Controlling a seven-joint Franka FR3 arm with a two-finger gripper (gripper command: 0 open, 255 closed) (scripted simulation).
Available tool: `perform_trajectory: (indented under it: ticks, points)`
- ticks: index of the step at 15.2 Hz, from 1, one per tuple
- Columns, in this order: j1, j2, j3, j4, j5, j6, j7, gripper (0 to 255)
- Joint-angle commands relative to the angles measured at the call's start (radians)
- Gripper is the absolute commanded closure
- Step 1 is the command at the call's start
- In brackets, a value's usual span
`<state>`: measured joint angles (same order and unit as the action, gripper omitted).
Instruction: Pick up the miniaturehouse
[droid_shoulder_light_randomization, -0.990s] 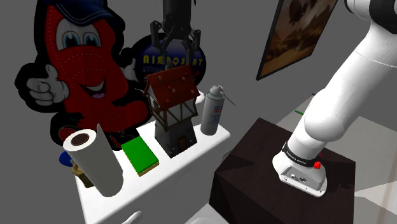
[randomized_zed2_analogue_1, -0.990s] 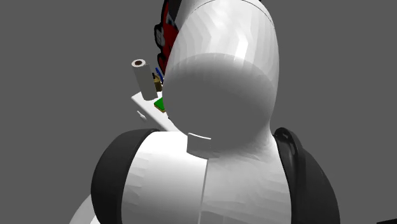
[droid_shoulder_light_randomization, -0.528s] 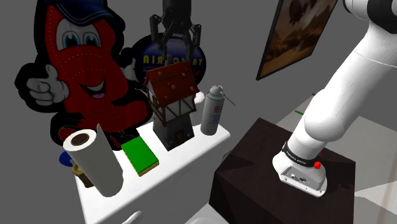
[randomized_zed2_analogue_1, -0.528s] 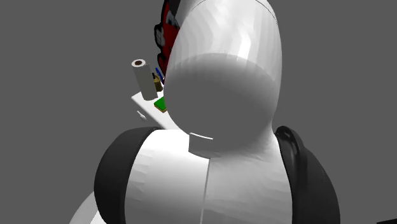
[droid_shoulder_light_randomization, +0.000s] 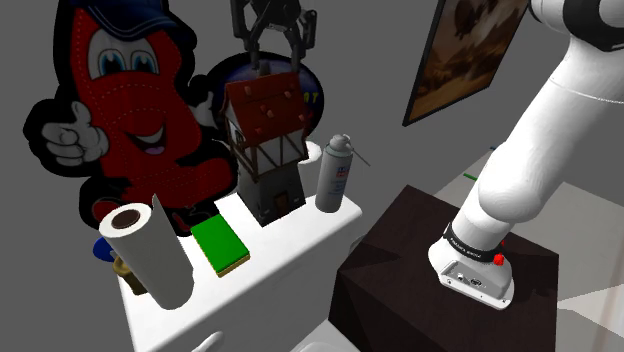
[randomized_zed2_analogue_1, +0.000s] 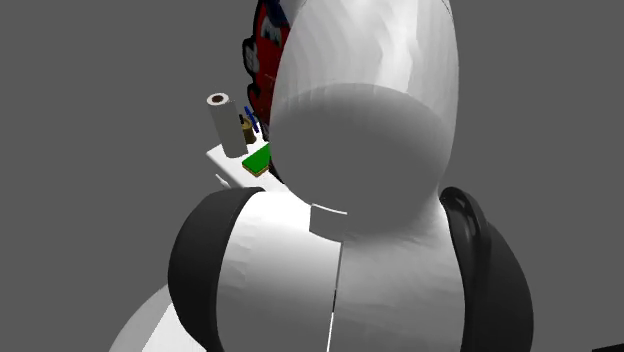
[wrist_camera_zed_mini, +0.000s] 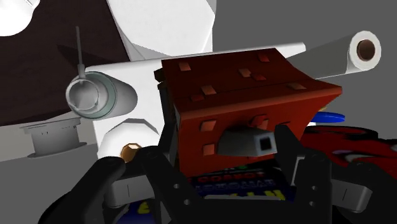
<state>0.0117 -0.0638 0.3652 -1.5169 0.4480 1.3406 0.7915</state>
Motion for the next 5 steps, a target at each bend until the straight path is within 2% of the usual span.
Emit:
perform_trajectory:
  ticks: [1,5]
  points:
    - [0.001,0.011,0.001,0.041,-0.001,-0.025,0.013,255]
    - [0.002,0.027,0.002,0.088,-0.002,-0.053,0.029,255]
